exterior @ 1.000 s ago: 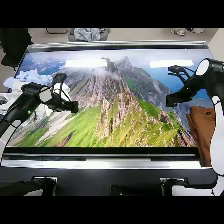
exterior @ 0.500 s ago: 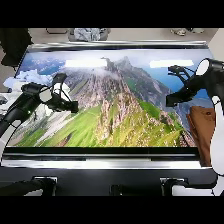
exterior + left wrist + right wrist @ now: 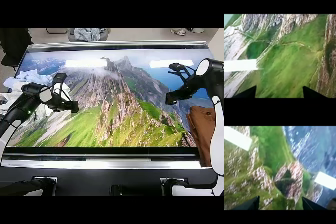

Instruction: Fold the shirts.

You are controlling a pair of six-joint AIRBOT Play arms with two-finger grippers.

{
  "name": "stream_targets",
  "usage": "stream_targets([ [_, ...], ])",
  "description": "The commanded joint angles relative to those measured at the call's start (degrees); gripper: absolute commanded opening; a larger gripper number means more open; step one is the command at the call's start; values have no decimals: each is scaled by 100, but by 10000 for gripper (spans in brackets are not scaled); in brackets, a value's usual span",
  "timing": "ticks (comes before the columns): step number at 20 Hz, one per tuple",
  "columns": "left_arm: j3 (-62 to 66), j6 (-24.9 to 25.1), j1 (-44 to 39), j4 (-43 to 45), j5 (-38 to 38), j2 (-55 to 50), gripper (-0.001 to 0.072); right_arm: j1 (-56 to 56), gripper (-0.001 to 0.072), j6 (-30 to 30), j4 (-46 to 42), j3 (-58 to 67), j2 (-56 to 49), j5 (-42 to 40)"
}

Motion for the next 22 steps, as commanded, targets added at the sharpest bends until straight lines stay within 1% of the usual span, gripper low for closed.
stream_targets([
  [1,0,-2,-4,2,688,-68,673,4,611,7,4,0,-2,-839],
  [2,0,0,-2,2,1001,-94,708,4,611,7,9,0,-2,-1019],
  [3,28,-2,35,2,1360,-120,720,4,611,7,31,0,-2,-1196],
  [4,186,-4,129,0,1561,-205,720,4,612,7,72,0,-2,-1370],
  [5,503,-7,291,0,1611,-380,720,4,612,7,92,0,-2,-1530],
  [7,1657,-24,848,-2,1504,-1016,720,4,612,7,243,0,-2,-1648],
  [8,2465,-223,1217,-2,1377,-1464,720,4,612,4,354,0,-2,-1635],
  [10,4087,-973,1989,-7,1152,-2415,720,4,611,4,638,0,-2,-1515],
  [11,4750,-1259,2350,-52,1060,-2833,720,11,611,2,793,0,-2,-1381],
  [12,5147,-1460,2728,-271,1097,-3143,720,11,611,2,879,0,-2,-1303],
  [13,5128,-1668,3084,-619,1309,-3261,720,9,611,2,1003,0,-7,-1241],
  [14,4881,-1775,3377,-997,1611,-3281,720,9,610,0,1095,-2,-9,-1180],
  [16,4269,-1759,3814,-1779,2275,-3279,720,11,610,0,1233,-2,-7,-1152],
  [17,4074,-1591,3928,-2002,2546,-3303,720,11,610,-4,1292,-2,-7,-1137],
  [19,4046,-1246,3978,-2037,2728,-3462,720,11,610,-17,1384,-2,-9,-1082],
  [22,4046,-1196,3967,-2035,2964,-3724,720,11,610,-17,1429,-2,-7,-955],
])
